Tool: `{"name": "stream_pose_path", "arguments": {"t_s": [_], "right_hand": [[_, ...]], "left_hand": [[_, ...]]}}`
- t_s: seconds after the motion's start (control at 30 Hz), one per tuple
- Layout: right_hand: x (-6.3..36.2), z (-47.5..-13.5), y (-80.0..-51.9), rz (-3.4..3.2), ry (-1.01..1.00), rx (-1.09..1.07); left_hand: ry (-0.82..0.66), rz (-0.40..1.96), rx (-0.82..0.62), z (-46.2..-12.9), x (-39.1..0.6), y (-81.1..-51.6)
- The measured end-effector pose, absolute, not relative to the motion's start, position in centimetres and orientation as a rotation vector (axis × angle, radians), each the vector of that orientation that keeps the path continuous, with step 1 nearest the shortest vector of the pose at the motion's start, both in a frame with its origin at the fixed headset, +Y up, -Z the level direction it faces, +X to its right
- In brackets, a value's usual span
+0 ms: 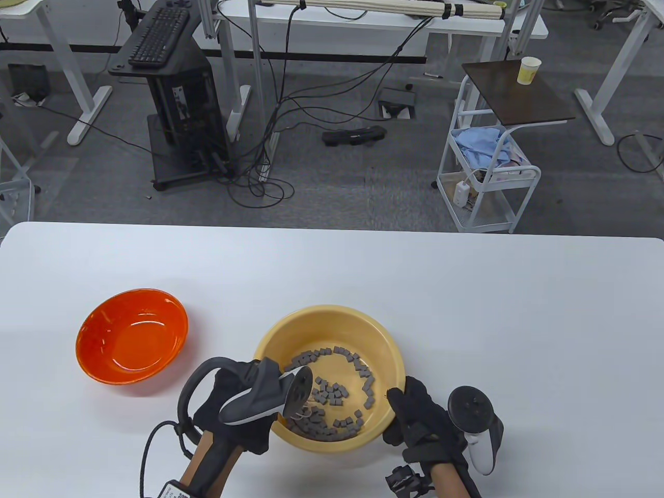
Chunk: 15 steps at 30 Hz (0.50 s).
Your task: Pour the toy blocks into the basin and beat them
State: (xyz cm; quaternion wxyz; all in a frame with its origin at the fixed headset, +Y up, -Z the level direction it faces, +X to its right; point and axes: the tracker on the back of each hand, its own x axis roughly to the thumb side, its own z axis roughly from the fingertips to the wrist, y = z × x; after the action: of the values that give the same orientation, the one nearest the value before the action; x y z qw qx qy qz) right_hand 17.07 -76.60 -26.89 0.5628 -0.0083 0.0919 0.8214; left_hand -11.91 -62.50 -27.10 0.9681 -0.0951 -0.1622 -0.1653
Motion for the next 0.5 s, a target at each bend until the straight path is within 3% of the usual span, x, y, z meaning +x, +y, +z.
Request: {"name": "stream_pose_path", "arguments": {"t_s": [0.27, 0.5], "right_hand": [[17.0, -26.9, -76.6, 1.928, 0.215, -0.02], [17.0, -26.9, -76.6, 1.932, 0.209, -0.021]], "left_hand": [[-0.445, -0.211, -0.249, -27.2, -11.2, -63.4], [-0.576, -0.096, -0.379, -27.5, -9.3, -66.1]]}}
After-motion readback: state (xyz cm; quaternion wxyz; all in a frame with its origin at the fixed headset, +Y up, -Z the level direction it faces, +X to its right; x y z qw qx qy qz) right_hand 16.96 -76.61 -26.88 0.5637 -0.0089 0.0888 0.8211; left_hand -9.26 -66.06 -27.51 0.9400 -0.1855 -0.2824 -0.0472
